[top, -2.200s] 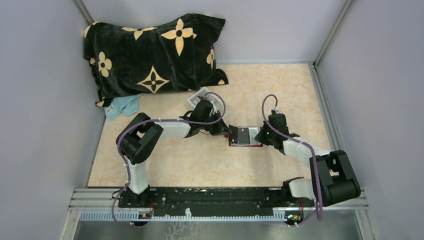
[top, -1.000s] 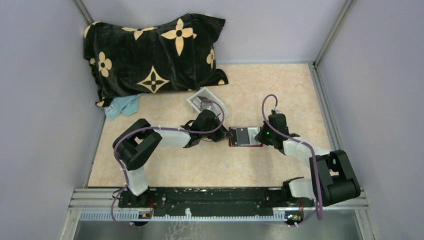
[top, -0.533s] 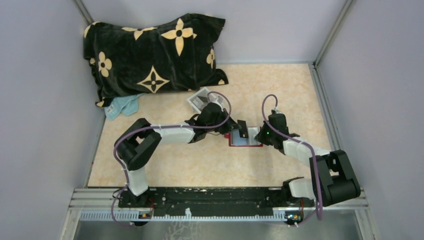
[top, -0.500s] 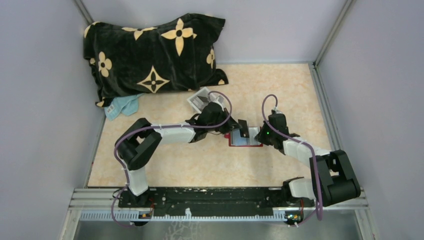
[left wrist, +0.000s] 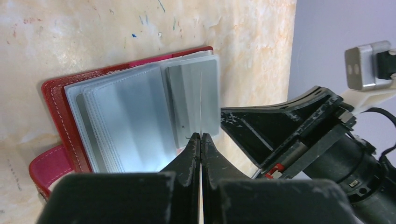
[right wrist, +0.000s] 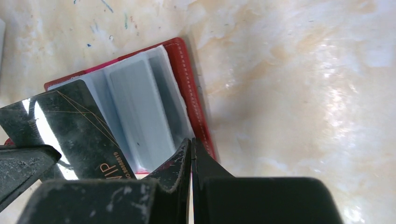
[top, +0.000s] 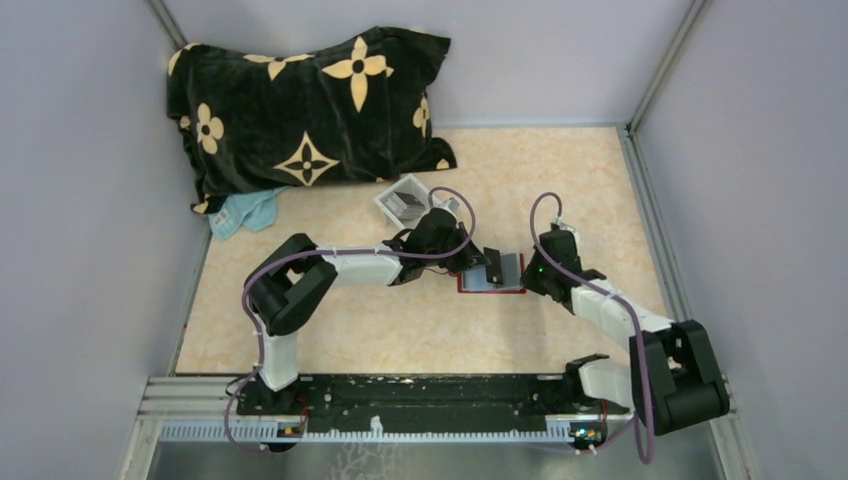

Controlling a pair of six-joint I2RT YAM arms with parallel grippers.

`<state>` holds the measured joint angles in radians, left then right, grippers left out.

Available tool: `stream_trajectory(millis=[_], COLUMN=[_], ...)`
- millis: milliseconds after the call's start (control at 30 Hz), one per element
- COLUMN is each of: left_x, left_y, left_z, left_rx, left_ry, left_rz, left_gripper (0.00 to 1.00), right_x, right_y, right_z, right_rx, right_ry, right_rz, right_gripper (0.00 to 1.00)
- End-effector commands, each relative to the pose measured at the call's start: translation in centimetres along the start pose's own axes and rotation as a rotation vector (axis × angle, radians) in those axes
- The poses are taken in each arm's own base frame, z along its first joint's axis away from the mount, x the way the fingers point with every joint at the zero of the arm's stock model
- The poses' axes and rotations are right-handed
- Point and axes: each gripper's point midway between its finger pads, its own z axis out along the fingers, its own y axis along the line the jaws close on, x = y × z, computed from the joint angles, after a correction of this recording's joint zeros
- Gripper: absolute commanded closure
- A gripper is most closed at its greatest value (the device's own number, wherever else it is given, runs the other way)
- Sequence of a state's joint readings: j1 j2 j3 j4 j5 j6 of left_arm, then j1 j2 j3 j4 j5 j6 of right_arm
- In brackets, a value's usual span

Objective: Put the credit cards into the card holder
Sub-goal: Insert the credit card into the card holder.

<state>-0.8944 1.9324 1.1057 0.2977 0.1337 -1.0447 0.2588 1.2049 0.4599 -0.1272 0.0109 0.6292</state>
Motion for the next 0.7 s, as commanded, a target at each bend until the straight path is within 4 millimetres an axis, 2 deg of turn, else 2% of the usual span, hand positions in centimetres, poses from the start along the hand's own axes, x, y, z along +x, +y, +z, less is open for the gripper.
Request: stream_trajectory(millis=[0,133,267,433,667], left_x=[-0.6,-0.8,-0.7,-0.7,-0.8], left_y=[-0.7,-0.5,0.0,0.4,1.1], left_z=[-0.2,-0.5,-0.6,-0.6,-0.5], left_rx=[0.003,-0.012,-0.025,-0.031,-0.038], left_ry=[-0.025,-0.033,-0.03,-0.03,-0.023], left_rz=[0.045,0.079,0.097,0.121,0.118], left_gripper=[1.0,1.0,1.0,1.0,1.0], right_x=[-2.9,-4.5,-4.9,-5.0,-4.6], right_y=[-0.7,-0.2,0.3,1.7,2.7], right_z=[-1.8,-2.9,-3.2,-2.9,-1.6], right_rx=[0.066,0.064,0.048,-0.016,-0.051], right_ry=[-0.118,-0.169,-0.17,-0.154,-0.107], right_rz=[-0.01,-0.02,-0.036,-0.054,-0.062], right_gripper=[1.0,1.0,1.0,1.0,1.0])
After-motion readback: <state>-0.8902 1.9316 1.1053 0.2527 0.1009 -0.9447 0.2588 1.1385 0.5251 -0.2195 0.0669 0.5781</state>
